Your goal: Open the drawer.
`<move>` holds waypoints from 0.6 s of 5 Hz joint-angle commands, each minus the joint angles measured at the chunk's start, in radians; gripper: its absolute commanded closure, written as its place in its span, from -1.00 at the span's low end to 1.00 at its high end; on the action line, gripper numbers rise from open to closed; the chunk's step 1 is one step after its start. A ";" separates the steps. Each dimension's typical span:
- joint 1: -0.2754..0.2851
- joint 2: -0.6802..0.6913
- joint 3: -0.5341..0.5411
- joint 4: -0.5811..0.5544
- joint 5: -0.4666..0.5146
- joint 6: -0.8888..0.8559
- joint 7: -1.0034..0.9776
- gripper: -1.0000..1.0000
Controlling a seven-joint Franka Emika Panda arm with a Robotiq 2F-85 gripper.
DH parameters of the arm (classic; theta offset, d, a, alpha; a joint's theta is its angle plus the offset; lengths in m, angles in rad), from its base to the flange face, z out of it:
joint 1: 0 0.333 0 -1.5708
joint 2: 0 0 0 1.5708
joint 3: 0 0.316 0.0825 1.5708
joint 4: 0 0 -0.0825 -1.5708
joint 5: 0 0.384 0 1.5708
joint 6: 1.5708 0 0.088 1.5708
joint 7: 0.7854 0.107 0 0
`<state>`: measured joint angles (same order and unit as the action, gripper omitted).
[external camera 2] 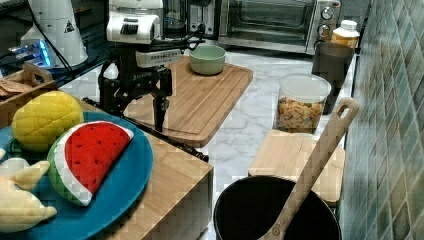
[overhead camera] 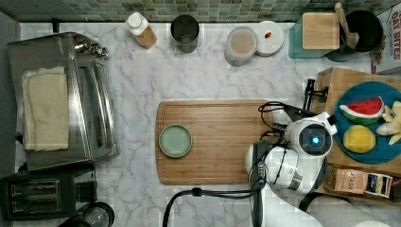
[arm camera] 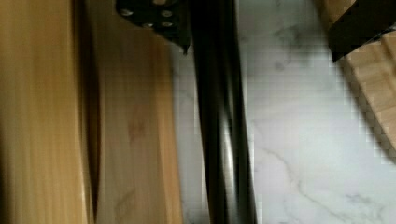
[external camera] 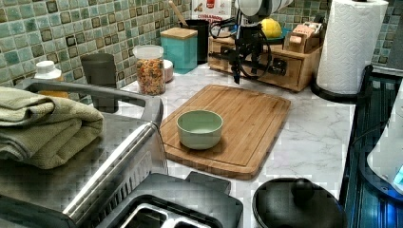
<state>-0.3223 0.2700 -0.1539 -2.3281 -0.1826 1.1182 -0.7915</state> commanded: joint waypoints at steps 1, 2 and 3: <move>0.084 -0.016 0.138 -0.028 0.132 0.033 0.004 -1.00; 0.155 -0.009 0.166 -0.036 0.111 0.030 0.095 -1.00; 0.252 -0.008 0.170 -0.062 0.053 0.073 0.242 -1.00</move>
<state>-0.3384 0.2703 -0.1373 -2.3379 -0.1337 1.1748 -0.6670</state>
